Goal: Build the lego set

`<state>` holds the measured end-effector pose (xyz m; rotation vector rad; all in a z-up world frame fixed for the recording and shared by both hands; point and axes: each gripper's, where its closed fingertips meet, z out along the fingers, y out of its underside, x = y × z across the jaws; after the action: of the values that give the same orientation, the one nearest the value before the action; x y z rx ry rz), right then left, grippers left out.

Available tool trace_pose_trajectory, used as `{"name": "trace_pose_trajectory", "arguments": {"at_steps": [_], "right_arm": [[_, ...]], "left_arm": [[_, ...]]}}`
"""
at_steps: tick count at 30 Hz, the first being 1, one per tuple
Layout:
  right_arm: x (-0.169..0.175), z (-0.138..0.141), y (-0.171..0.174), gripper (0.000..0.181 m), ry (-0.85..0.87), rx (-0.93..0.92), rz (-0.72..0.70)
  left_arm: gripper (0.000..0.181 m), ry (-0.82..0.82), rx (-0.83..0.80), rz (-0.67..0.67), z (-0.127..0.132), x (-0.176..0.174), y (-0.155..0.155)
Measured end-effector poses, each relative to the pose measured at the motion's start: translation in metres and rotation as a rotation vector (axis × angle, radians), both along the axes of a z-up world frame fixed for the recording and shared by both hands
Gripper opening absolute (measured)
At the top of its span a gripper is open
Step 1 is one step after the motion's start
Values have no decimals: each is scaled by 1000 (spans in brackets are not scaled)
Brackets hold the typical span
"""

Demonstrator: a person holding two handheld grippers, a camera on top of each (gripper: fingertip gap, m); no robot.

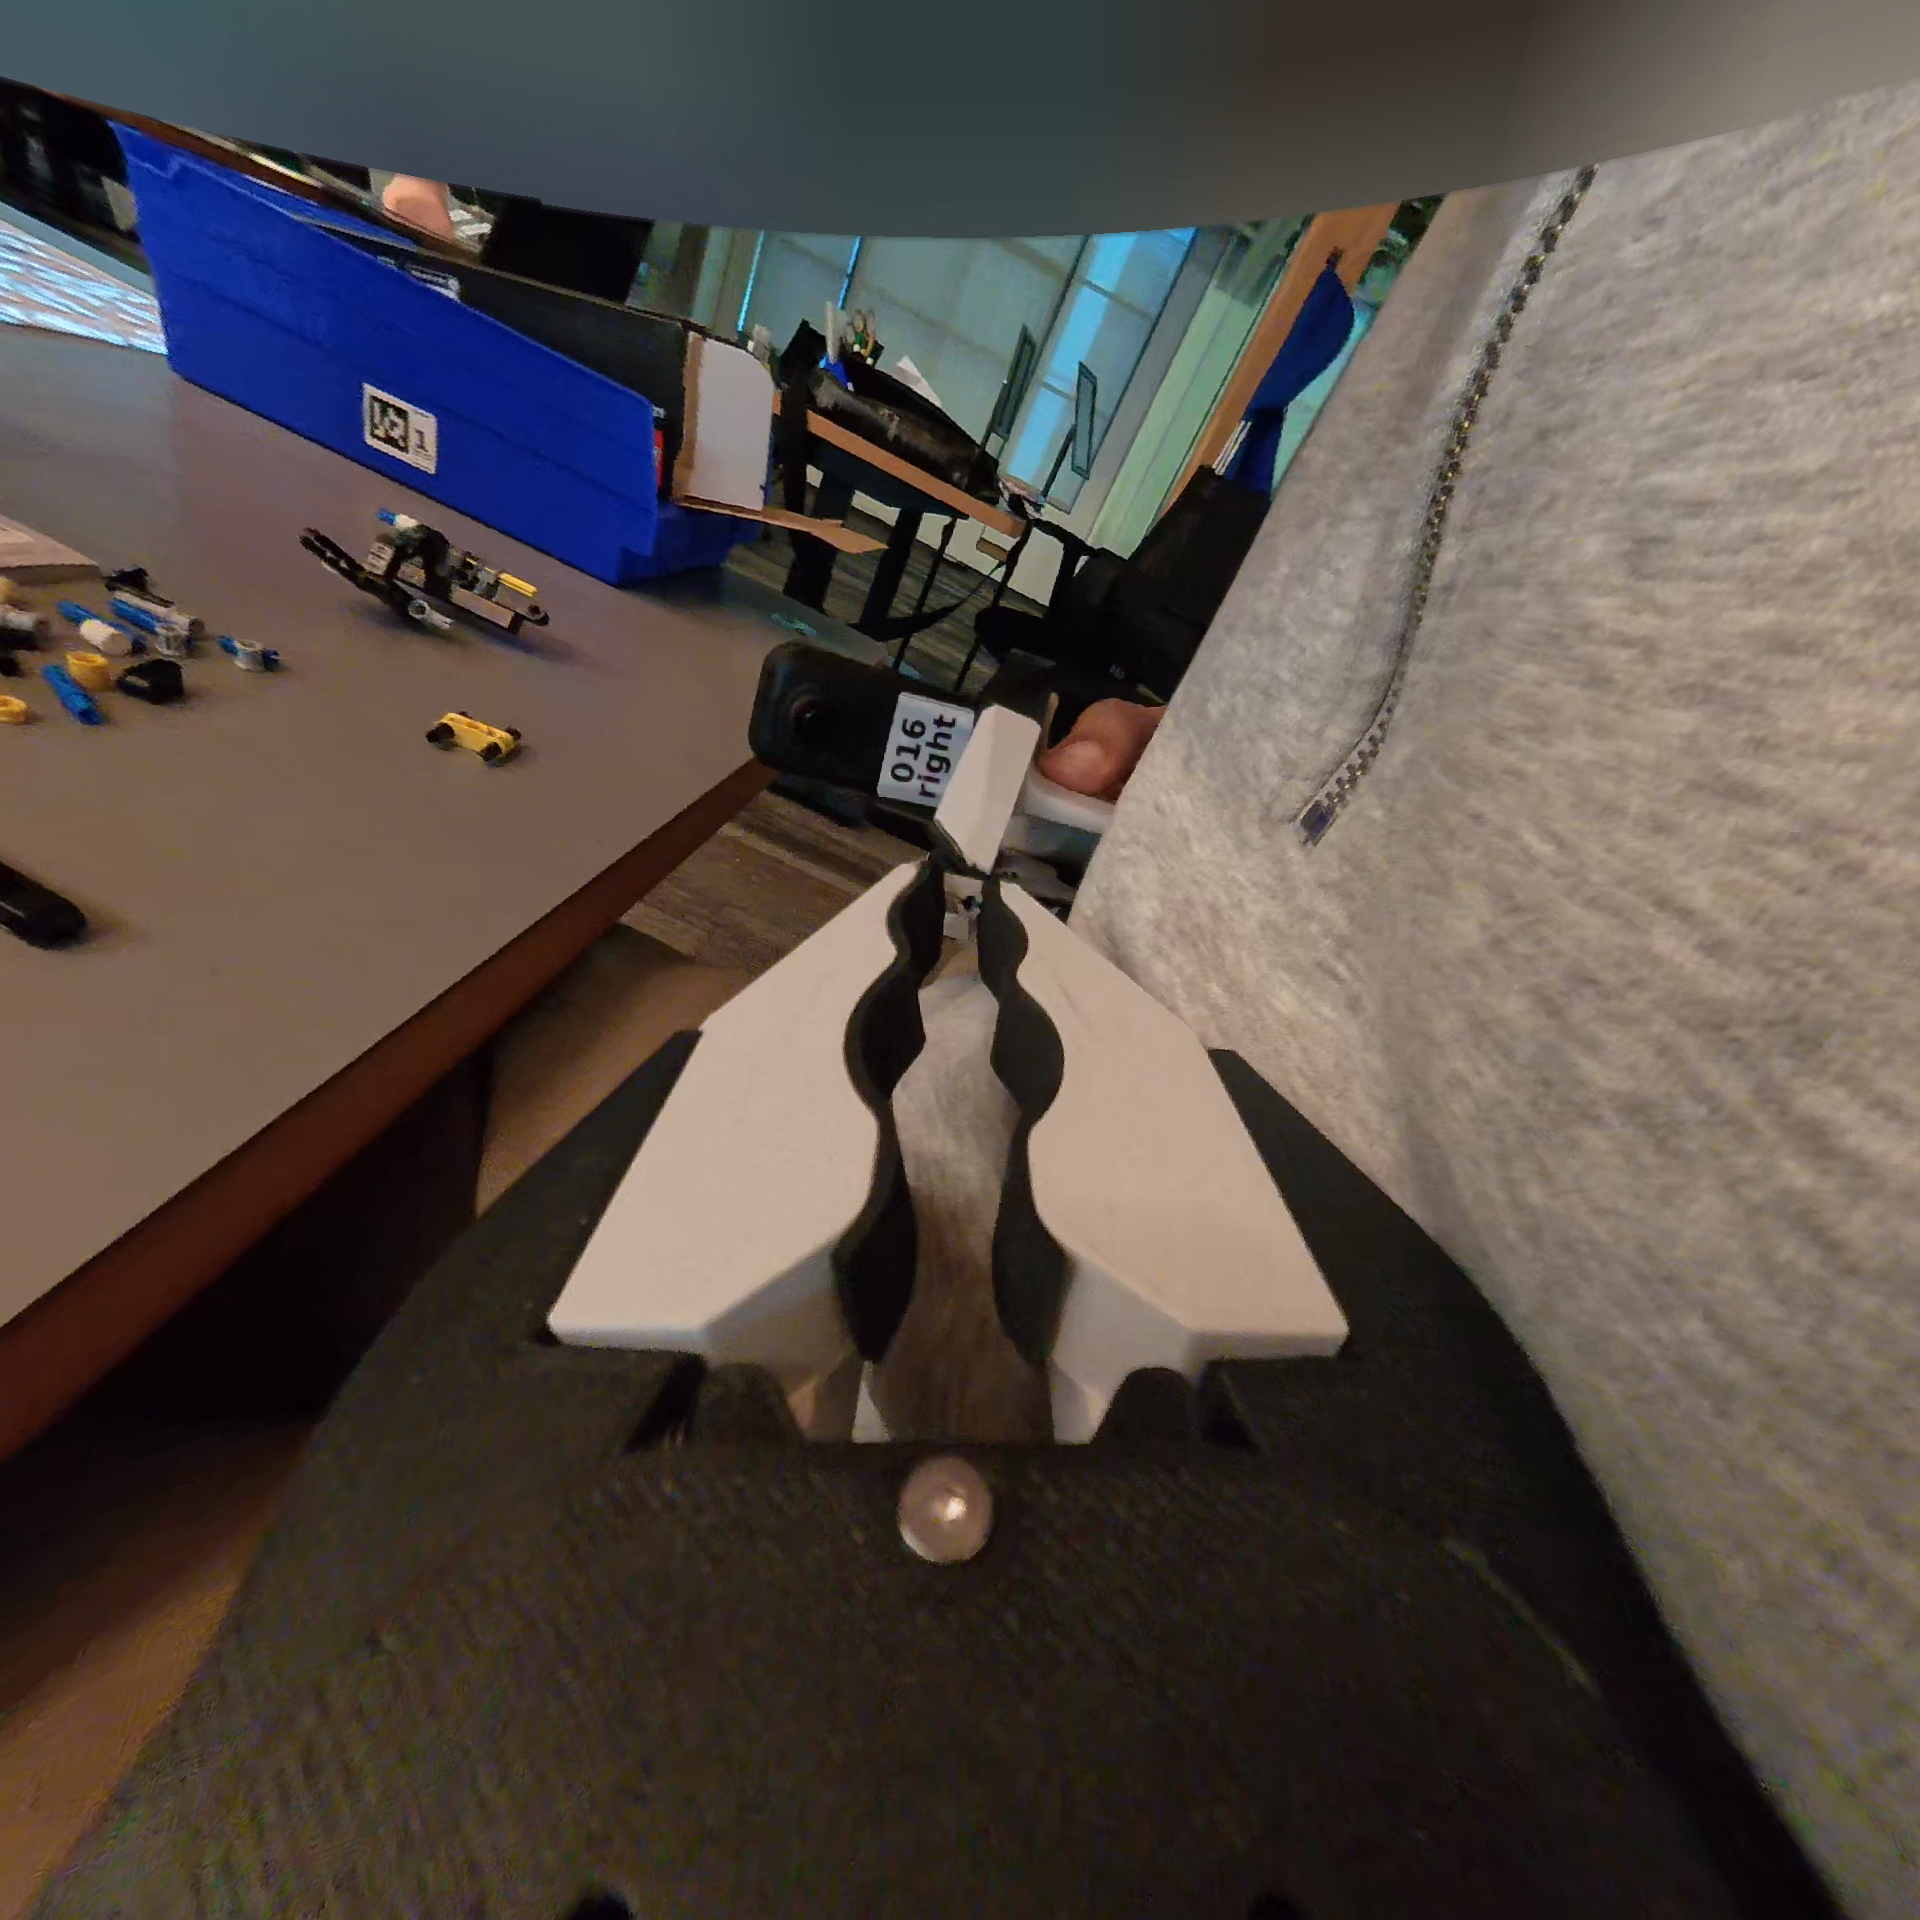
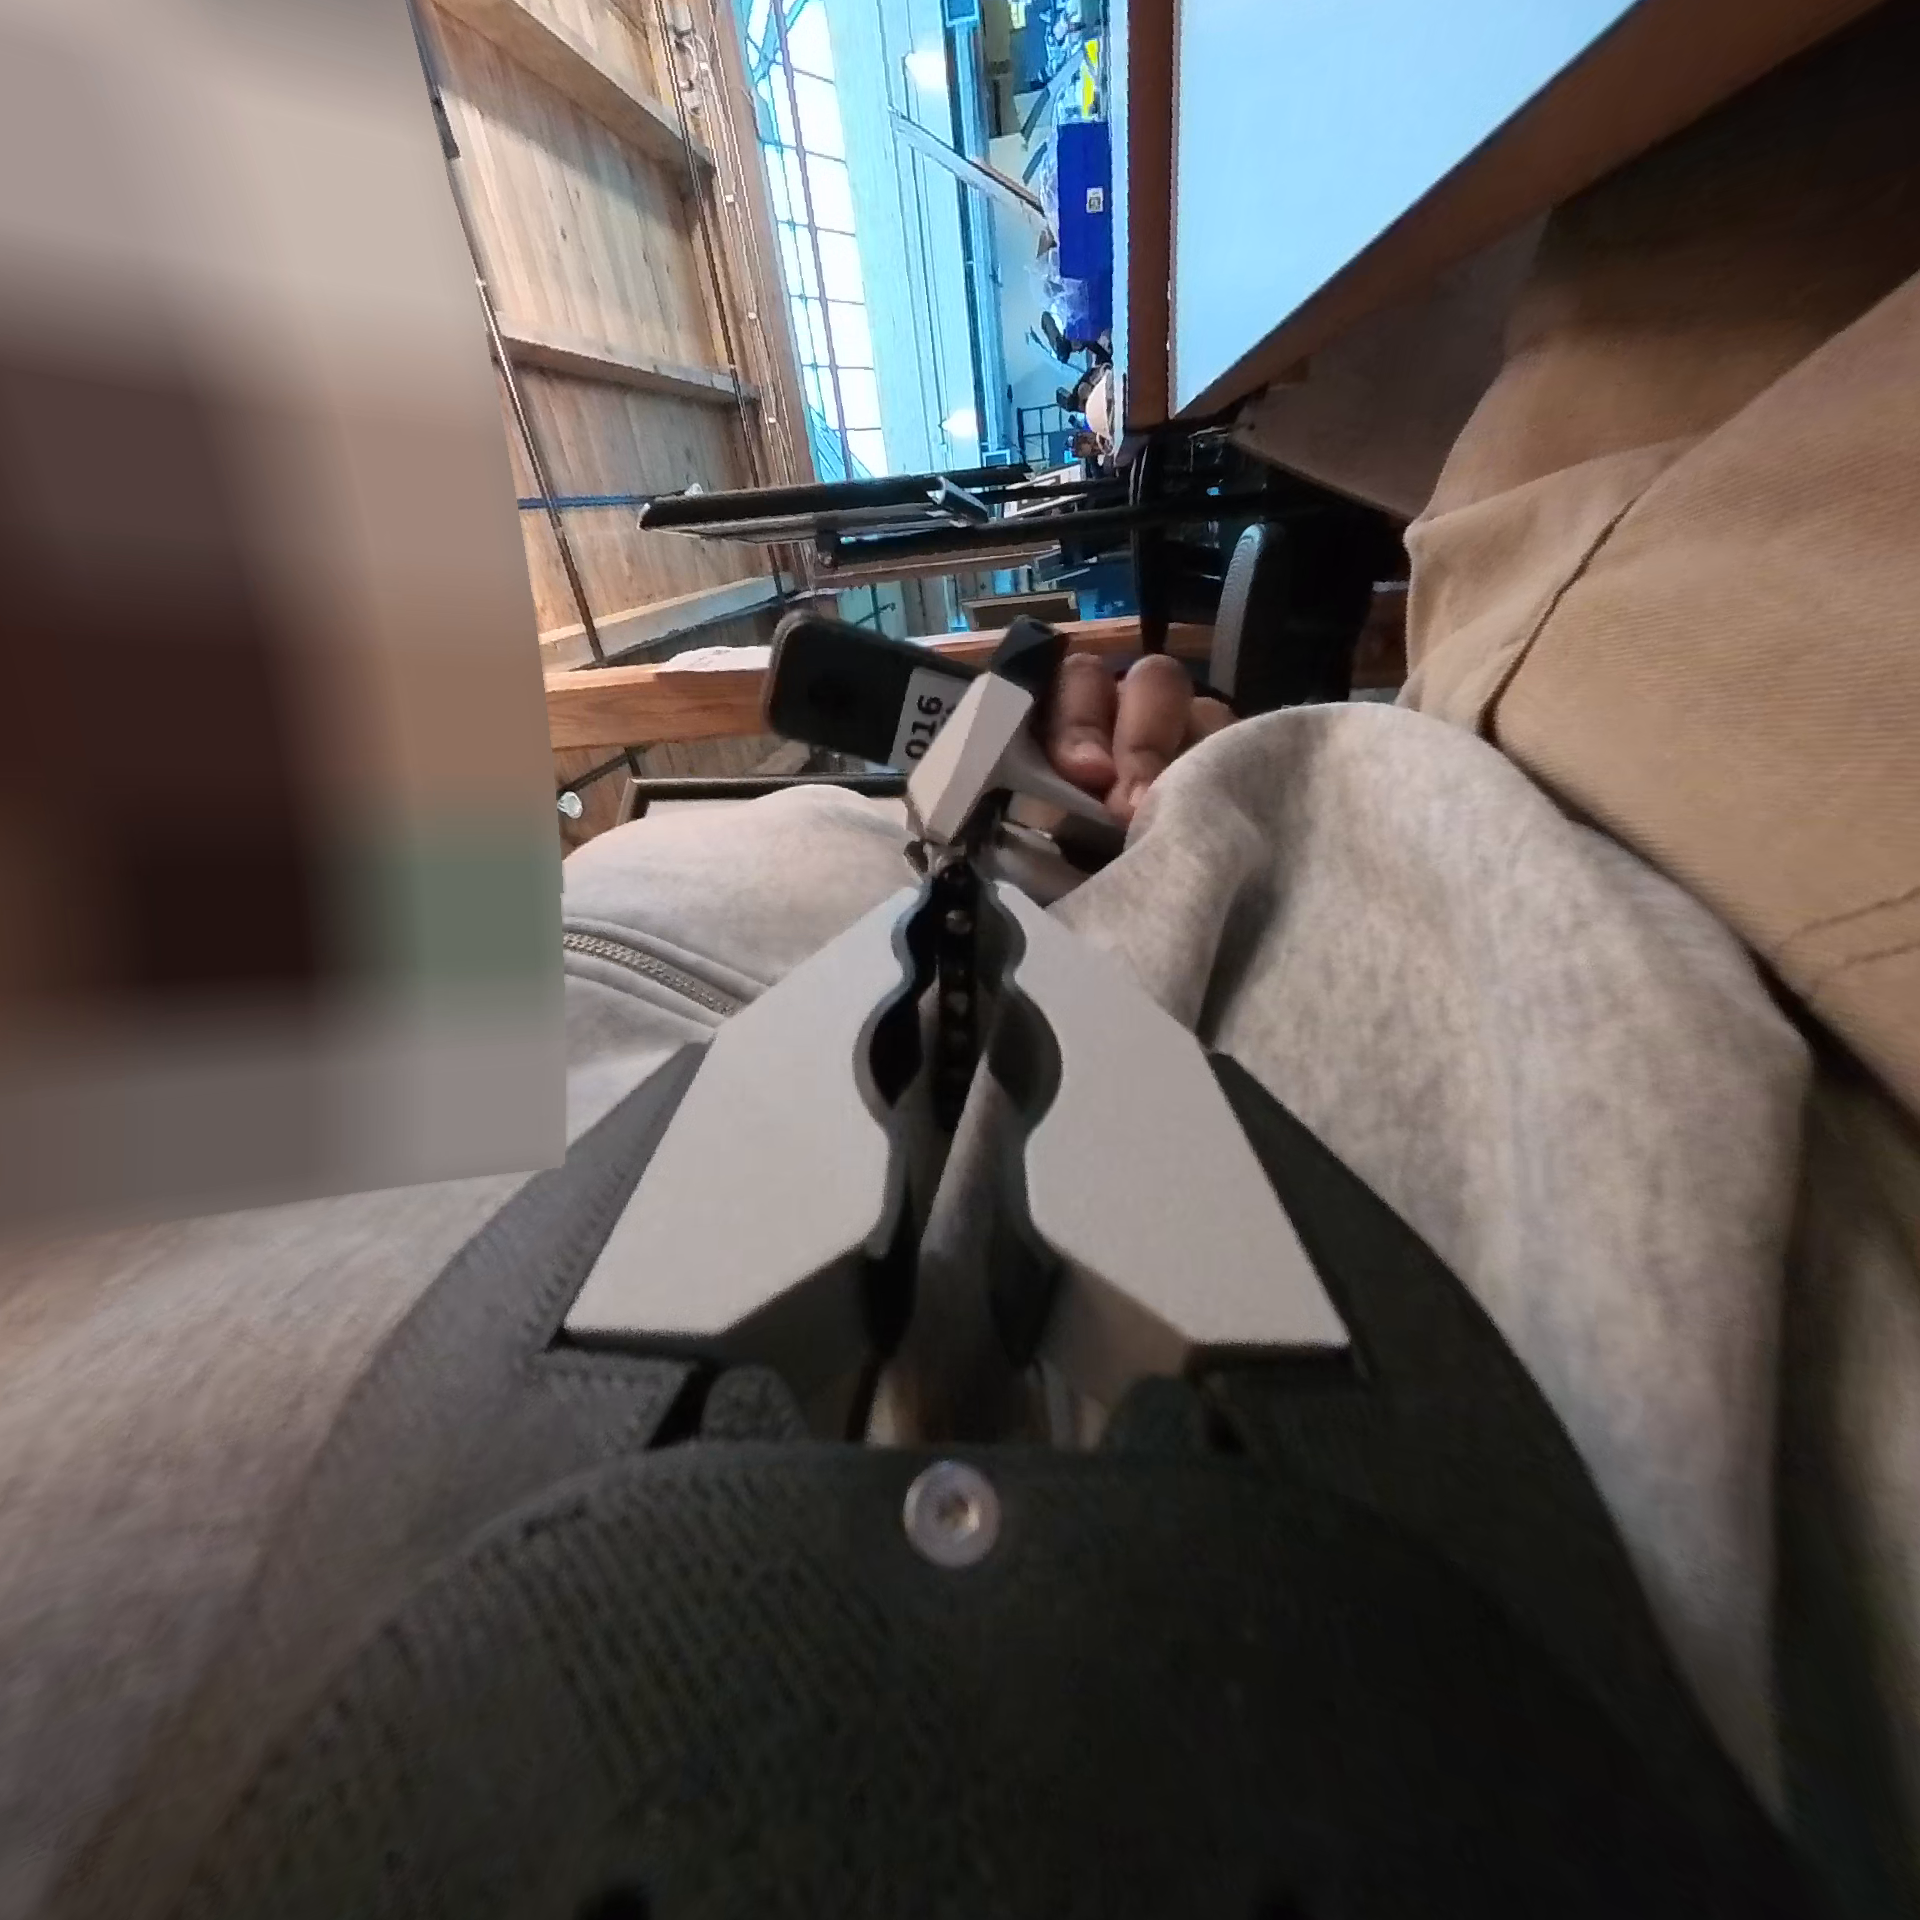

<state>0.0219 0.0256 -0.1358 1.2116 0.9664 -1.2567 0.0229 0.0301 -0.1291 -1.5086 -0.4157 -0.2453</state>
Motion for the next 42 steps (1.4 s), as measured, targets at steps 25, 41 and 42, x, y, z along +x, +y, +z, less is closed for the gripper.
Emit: {"name": "trace_pose_trajectory", "arguments": {"at_steps": [25,41,42], "right_arm": [[-1,7,1,5,67,-57,-23],[-27,30,-6,5,609,97,-72],[-25,33,-7,5,634,93,-80]], "left_arm": [[7,-33,45,2,4,-1,-1],[6,-378,231,-95,25,-27,-8],[6,-424,248,-119,29,-25,-9]]}}
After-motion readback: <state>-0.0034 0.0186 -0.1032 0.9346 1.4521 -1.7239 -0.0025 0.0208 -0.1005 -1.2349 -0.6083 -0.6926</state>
